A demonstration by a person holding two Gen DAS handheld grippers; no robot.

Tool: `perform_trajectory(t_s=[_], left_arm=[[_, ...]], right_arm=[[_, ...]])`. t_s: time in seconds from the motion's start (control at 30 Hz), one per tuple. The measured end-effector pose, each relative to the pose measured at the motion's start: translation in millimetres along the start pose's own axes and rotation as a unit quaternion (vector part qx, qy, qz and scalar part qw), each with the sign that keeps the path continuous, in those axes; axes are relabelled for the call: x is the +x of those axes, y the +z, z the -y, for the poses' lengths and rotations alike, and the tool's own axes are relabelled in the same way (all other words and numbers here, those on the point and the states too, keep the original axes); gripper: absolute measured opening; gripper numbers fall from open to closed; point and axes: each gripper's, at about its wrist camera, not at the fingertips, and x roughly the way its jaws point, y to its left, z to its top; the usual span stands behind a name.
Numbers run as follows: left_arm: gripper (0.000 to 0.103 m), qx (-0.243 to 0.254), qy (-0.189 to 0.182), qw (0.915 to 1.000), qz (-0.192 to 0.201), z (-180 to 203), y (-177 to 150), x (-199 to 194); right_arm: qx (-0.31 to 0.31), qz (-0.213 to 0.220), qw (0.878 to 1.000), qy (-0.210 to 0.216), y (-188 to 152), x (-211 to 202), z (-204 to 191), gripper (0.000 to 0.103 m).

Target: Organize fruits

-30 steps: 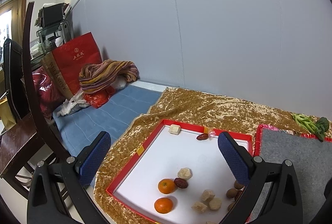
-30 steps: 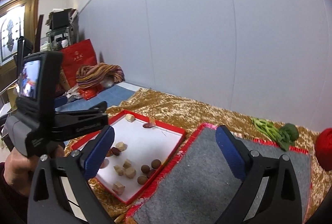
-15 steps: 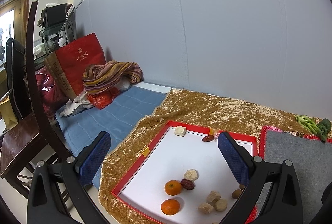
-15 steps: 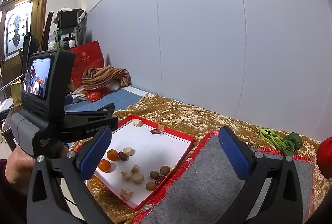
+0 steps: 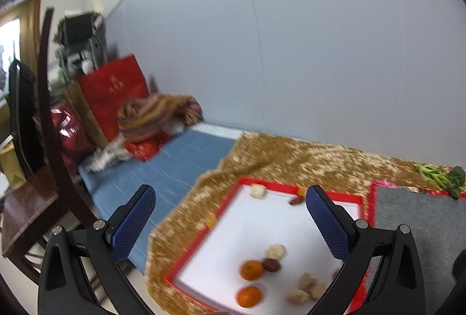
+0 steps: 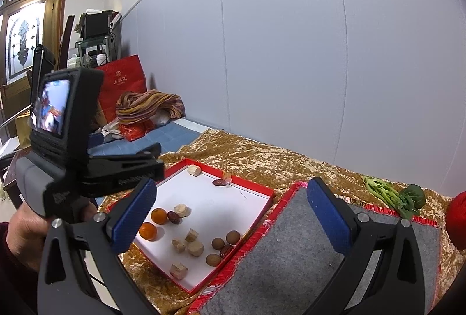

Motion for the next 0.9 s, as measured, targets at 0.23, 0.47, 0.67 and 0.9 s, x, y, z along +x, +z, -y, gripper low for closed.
perform_trajectory(t_s=[0.23, 0.47, 0.67, 0.9], left_arm=[[0.103, -0.003, 0.015, 0.9998, 0.009, -15, -1, -1], [0.103, -0.024, 0.034, 0.9991, 0.011, -27, -10, -17], [0.103, -0.042, 0.036, 0.9985, 0.0, -36, -22, -25], [0.103, -0.042, 0.039, 0.9983, -0.007, -36, -24, -23]], right_arm=[[0.019, -0.025, 0.999, -0.012, -2, 8, 10, 0.103], [0.036, -0.04, 0.999, -0.001, -3, 11, 11, 0.103], [0.032, -0.04, 0.999, 0.005, -7, 3, 3, 0.103], [0.058, -0.053, 0.997, 0.015, -16, -3, 0, 0.103]])
